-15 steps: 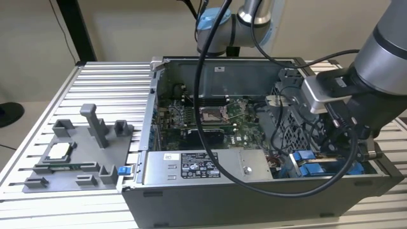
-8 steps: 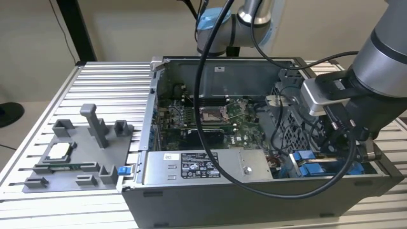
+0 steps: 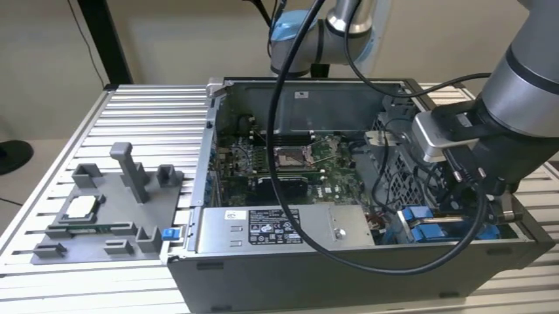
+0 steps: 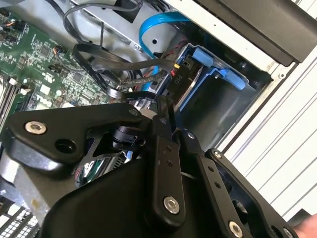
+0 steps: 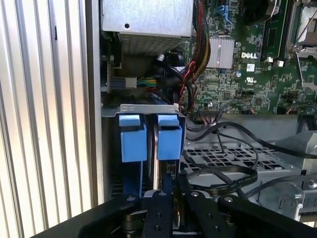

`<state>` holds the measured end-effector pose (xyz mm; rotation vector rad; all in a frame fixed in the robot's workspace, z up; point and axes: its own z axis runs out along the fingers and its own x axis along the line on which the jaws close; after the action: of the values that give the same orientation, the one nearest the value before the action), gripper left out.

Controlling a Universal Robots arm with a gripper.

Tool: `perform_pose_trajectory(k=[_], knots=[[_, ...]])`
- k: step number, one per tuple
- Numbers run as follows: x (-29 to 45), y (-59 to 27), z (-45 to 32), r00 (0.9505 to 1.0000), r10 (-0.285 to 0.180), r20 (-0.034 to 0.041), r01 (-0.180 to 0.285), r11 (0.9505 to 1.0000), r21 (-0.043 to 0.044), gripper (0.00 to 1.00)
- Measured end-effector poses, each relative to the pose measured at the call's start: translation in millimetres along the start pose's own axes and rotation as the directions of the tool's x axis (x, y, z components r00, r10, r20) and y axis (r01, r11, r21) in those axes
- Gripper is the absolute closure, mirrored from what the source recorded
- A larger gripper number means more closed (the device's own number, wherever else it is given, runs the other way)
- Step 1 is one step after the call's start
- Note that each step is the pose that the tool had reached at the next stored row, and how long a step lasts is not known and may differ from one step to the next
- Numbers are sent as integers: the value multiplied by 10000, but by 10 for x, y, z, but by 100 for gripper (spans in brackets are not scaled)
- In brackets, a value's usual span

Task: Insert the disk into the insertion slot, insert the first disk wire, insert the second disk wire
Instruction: 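Insert the second disk wire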

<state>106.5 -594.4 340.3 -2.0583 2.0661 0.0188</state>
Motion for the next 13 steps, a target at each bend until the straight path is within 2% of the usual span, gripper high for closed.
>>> perform_pose_trajectory(k=[13], knots=[[-18, -1, 31, 10000, -7, 10, 7, 10000, 49, 100]])
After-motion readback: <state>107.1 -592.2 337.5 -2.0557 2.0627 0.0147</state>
